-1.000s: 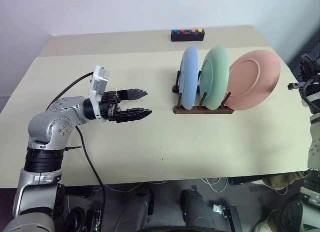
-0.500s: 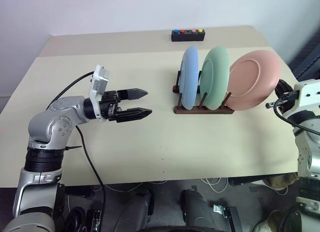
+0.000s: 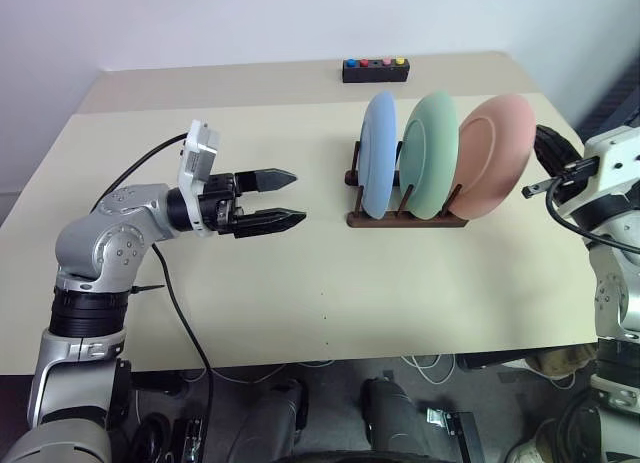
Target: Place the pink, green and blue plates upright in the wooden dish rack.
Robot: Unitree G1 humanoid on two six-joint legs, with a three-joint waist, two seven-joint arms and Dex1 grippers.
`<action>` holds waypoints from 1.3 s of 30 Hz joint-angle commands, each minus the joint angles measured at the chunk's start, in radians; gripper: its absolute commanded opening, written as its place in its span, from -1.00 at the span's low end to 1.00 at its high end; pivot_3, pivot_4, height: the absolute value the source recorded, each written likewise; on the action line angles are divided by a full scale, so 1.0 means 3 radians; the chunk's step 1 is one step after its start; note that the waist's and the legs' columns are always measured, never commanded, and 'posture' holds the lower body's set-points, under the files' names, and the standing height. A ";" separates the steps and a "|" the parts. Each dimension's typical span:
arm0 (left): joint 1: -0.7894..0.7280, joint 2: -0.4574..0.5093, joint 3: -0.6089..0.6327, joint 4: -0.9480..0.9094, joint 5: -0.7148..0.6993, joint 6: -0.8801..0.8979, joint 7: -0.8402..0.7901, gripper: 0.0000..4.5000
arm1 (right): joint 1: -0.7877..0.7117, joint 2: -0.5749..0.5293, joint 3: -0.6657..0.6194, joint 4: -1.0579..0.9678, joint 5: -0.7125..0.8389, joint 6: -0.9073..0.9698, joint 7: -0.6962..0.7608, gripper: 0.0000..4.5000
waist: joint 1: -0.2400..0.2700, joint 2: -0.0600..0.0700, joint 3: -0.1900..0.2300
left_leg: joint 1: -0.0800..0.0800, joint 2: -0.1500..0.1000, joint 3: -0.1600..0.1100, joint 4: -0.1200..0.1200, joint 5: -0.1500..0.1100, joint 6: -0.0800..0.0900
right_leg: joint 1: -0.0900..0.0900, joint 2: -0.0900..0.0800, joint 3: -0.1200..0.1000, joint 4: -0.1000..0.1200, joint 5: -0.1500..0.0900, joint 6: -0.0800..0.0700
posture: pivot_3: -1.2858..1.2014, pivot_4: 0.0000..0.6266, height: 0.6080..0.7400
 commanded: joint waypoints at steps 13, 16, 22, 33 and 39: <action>-0.0029 -0.0004 0.0068 -0.0013 0.0003 -0.0061 0.0051 1.00 | -0.0208 -0.0050 -0.0229 0.0065 -0.0005 -0.0021 -0.0272 -0.99 | 0.0002 0.0000 0.0000 | 0.0000 0.0000 0.0000 0.0001 0.0001 -0.0002 | 0.0000 0.0000 0.0000 0.0000 0.0000 0.0000 | 0.03 -0.52 1.00; -0.0031 -0.0009 0.0063 0.0011 0.0029 -0.0099 0.0053 1.00 | -0.0304 -0.0005 -0.0479 0.0059 0.0503 0.0211 -0.0188 -0.88 | 0.0002 0.0000 0.0000 | 0.0000 0.0000 0.0000 0.0001 0.0002 -0.0003 | 0.0000 0.0000 0.0000 0.0000 0.0000 0.0000 | 0.03 -0.52 1.00; -0.0050 -0.0001 0.0077 0.0111 0.0088 -0.0174 0.0024 1.00 | -0.0365 -0.0014 -0.0924 -0.0265 0.1619 0.0582 0.0136 0.25 | -0.0001 0.0000 0.0000 | 0.0000 0.0000 0.0000 0.0001 -0.0004 0.0006 | 0.0001 0.0000 0.0000 0.0000 0.0000 0.0000 | 0.03 -0.52 1.00; -0.0030 0.0027 0.0110 0.0255 0.0198 -0.0359 -0.0012 1.00 | 0.0267 -0.0260 -0.0417 -0.1134 0.2357 0.1375 0.0836 0.99 | 0.0007 -0.0001 -0.0001 | -0.0001 0.0001 0.0000 0.0005 -0.0005 0.0009 | 0.0002 -0.0001 -0.0001 -0.0001 0.0000 0.0000 | 0.03 -0.52 1.00; 0.0074 0.0131 0.0201 0.0169 0.0165 -0.0330 0.0019 1.00 | 0.0543 -0.0460 -0.0284 -0.1175 0.2259 0.1460 0.1235 0.99 | 0.0005 -0.0001 0.0000 | -0.0002 0.0001 0.0000 0.0007 -0.0007 0.0011 | 0.0003 -0.0001 -0.0002 -0.0001 0.0000 0.0001 | 0.03 -0.52 1.00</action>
